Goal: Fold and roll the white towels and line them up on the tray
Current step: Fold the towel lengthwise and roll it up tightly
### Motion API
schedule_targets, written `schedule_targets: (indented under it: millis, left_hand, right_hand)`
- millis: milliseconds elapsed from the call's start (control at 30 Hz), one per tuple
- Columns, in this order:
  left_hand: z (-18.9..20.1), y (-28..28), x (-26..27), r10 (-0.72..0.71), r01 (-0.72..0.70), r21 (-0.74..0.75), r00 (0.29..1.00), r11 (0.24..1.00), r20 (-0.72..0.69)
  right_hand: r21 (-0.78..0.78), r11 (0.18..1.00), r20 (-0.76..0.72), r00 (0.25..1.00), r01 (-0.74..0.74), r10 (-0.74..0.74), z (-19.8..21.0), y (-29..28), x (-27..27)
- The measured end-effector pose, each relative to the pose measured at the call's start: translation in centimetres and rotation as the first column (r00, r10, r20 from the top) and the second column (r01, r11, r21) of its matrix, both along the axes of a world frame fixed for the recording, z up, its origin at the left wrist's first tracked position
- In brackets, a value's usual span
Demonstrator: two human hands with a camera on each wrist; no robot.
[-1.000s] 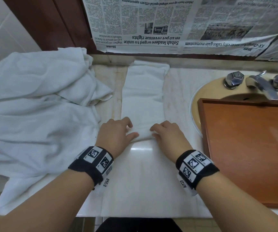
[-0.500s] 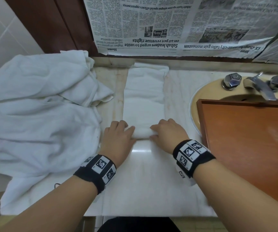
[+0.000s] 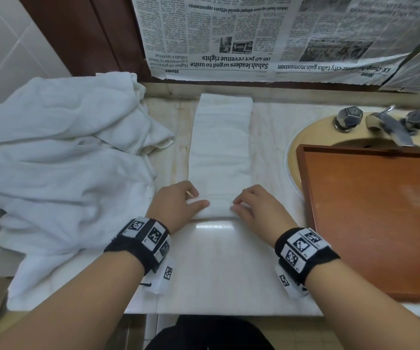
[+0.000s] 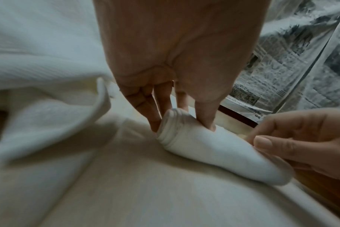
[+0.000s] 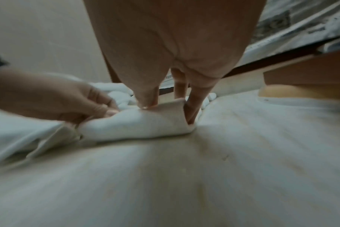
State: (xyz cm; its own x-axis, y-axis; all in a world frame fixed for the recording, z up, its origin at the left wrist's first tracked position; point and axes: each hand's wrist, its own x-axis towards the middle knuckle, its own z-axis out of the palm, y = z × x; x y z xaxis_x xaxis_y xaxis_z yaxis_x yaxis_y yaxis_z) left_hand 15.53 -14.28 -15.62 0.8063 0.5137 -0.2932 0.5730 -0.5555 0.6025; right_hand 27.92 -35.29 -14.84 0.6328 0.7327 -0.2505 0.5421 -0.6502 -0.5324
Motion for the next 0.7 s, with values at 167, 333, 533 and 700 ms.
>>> schedule_targets:
  millis: [167,333,533,700]
  left_hand:
    - [0.0,-1.3,0.8,-0.052,0.047,0.216,0.999,0.975,0.016]
    - [-0.9,-0.8,-0.3,-0.183,0.165,0.231,0.981,0.959,0.059]
    - [-1.1,0.8,0.6,-0.188,0.173,0.181,0.979,0.968,0.073]
    - [-0.4,1.6,2.6,0.004,-0.006,0.029,0.997,1.0,0.081]
  right_hand:
    - [-0.047,0.998,0.204,0.978,-0.034,0.043,-0.9,0.0,0.0]
    - [-0.016,1.0,0.076,0.997,-0.011,0.012,-1.1,0.2,1.9]
    - [0.08,0.982,-0.163,0.974,0.172,-0.158,-0.3,0.8,3.4]
    - [0.044,0.987,0.033,0.987,0.157,-0.159,-0.8,1.8,2.3]
